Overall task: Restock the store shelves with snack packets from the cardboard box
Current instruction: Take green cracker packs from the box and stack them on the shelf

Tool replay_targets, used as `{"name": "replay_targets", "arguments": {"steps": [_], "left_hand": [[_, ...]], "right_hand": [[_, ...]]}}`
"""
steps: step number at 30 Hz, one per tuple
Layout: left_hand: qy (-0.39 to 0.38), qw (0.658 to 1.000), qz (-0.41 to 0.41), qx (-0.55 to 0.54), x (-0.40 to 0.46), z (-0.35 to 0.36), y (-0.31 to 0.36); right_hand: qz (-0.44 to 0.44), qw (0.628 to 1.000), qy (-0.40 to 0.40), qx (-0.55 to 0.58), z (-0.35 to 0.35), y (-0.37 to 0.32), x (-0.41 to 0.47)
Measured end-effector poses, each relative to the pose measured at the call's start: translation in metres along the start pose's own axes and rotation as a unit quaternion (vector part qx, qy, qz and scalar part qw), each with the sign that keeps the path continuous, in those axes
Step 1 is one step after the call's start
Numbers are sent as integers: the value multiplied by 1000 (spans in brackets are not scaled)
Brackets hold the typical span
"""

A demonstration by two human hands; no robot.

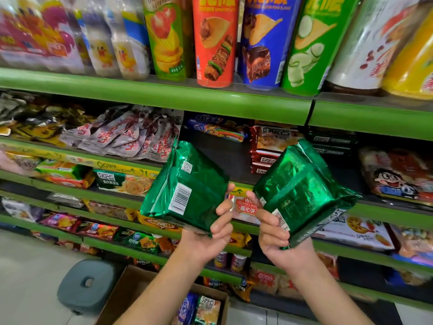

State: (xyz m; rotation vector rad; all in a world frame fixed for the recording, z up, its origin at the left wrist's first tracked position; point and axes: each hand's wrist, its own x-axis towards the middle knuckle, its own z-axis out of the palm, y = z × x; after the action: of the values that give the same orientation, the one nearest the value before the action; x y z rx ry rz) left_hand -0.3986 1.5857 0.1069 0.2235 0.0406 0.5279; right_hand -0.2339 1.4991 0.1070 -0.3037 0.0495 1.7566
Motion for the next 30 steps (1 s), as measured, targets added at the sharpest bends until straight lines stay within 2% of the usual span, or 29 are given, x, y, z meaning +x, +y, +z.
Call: {"name": "replay_targets", "arguments": {"steps": [4, 9, 12, 15, 17, 19, 21, 24, 26, 30], "left_hand": [[13, 999, 1, 51, 1, -3, 9], [153, 968, 65, 187, -7, 3, 49], [209, 933, 103, 273, -11, 20, 70], [212, 913, 68, 342, -3, 32, 69], [232, 904, 41, 358, 3, 36, 52], [255, 892, 16, 372, 9, 39, 25], [259, 882, -4, 394, 14, 40, -1], [246, 870, 19, 427, 22, 38, -25], [244, 859, 34, 449, 28, 40, -30], [268, 828, 45, 491, 39, 47, -38]], "right_hand": [[-67, 991, 46, -111, 0, -7, -1], [-149, 938, 156, -271, 7, -31, -18], [-225, 866, 219, -389, 19, -42, -29], [-312, 767, 253, -500, 25, -41, -30], [-330, 729, 259, -541, 24, -37, -27], [-314, 721, 257, -561, 23, -30, -26], [-305, 729, 231, -568, 19, -25, -26], [-293, 772, 193, -530, 19, -22, -36], [-280, 785, 194, -518, 20, -25, -46], [-311, 737, 190, -570, 20, -37, -66]]}}
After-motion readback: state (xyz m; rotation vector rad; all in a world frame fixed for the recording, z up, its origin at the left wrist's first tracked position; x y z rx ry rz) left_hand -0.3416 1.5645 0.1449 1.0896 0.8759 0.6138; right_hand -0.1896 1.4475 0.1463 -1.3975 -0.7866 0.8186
